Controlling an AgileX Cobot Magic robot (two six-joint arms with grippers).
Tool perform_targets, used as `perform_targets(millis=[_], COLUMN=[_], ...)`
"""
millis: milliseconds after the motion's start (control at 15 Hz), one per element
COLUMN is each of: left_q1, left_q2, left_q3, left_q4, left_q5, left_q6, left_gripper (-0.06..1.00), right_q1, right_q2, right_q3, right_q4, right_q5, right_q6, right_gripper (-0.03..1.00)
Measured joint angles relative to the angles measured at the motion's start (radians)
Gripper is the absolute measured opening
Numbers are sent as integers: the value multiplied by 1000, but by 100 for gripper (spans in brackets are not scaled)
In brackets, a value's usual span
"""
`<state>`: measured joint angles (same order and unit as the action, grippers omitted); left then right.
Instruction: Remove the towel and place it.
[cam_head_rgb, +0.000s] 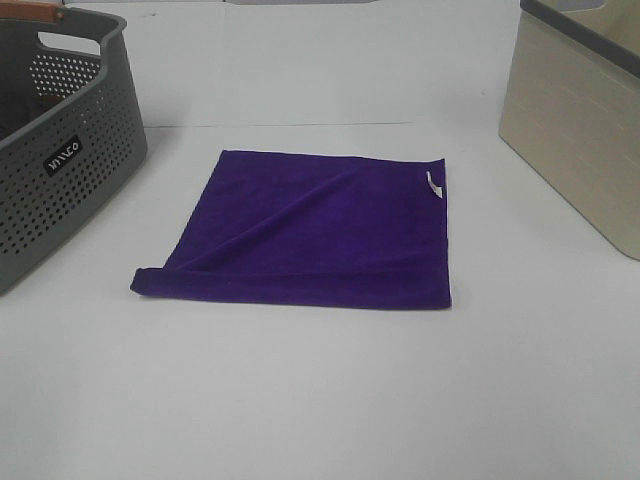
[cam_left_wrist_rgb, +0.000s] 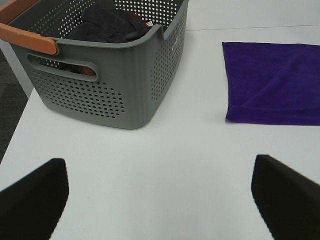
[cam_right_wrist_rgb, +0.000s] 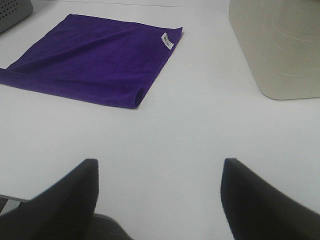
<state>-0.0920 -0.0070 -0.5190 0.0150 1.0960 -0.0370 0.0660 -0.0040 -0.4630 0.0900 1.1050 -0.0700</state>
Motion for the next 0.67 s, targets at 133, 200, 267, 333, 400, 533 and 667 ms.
perform_targets(millis=[133,200,267,333,400,533,667], left_q1=[0,0,0,0,0,0,0], left_q2=[0,0,0,0,0,0,0], left_q3=[0,0,0,0,0,0,0], left_q4=[0,0,0,0,0,0,0], left_q5=[0,0,0,0,0,0,0], left_q6=[0,0,0,0,0,0,0], left_gripper=[91,91,91,91,91,91,91], right_q1=[0,0,0,0,0,0,0], right_q2=[0,0,0,0,0,0,0], right_q3=[0,0,0,0,0,0,0], right_q4=[0,0,0,0,0,0,0], right_q5=[0,0,0,0,0,0,0], right_q6=[0,0,0,0,0,0,0], right_gripper=[62,62,62,62,62,62,62])
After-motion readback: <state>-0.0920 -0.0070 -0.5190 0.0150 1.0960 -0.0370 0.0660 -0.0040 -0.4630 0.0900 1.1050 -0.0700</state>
